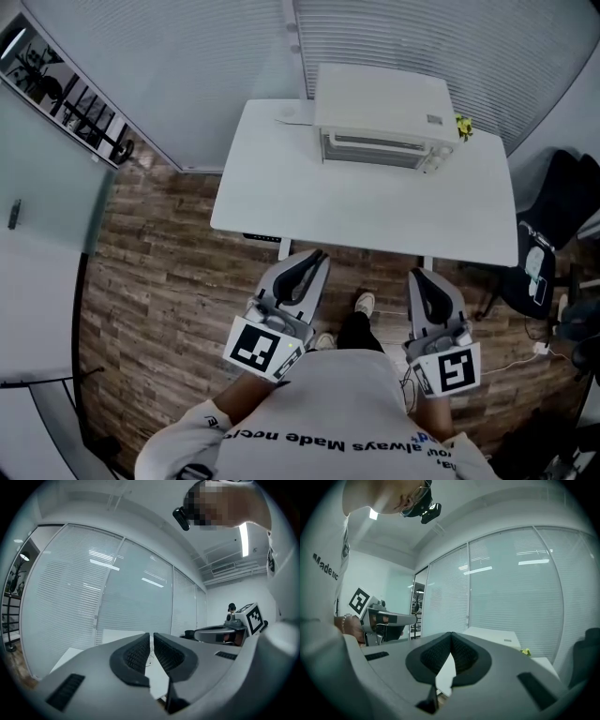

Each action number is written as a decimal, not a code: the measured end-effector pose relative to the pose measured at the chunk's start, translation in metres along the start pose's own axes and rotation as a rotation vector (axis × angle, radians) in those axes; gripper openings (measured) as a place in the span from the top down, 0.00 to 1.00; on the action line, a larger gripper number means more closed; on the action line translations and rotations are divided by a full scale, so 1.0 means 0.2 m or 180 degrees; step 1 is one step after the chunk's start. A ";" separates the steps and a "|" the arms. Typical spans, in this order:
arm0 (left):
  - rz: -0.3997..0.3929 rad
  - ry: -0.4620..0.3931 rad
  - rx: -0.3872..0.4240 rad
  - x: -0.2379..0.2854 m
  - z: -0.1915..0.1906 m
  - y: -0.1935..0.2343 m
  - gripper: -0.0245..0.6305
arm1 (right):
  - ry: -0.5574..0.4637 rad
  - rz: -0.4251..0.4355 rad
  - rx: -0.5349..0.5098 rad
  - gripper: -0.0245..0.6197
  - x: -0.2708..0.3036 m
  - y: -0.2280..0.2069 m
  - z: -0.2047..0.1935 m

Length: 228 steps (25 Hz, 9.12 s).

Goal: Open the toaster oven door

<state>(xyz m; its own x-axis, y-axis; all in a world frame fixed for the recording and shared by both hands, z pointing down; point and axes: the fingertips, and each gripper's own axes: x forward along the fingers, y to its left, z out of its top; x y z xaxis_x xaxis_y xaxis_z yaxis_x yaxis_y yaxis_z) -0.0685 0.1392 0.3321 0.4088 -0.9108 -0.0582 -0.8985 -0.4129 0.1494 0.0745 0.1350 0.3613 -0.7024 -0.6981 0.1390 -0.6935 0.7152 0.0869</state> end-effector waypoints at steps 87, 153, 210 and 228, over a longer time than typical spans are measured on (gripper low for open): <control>0.0426 0.0386 0.0079 1.12 -0.06 0.52 0.90 | -0.0025 0.0203 -0.0104 0.95 0.78 -0.94 0.11; 0.0824 0.1447 -0.0493 1.38 -0.84 1.13 0.80 | -0.0004 0.0120 0.0017 0.95 0.93 -0.92 0.11; 0.0750 0.1645 -0.0558 1.15 -0.97 0.99 0.80 | -0.0011 0.0215 -0.0017 0.95 0.88 -0.82 0.13; 0.0746 0.1751 -0.0551 1.06 -1.05 0.94 0.80 | -0.0045 0.0204 -0.0020 0.95 0.84 -0.80 0.14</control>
<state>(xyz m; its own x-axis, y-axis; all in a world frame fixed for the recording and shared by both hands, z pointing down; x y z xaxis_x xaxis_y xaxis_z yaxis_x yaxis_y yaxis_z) -0.1169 -0.1305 0.5541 0.2679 -0.8201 0.5057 -0.9542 -0.1532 0.2571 0.0628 -0.0974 0.3429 -0.7476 -0.6511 0.1306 -0.6460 0.7587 0.0845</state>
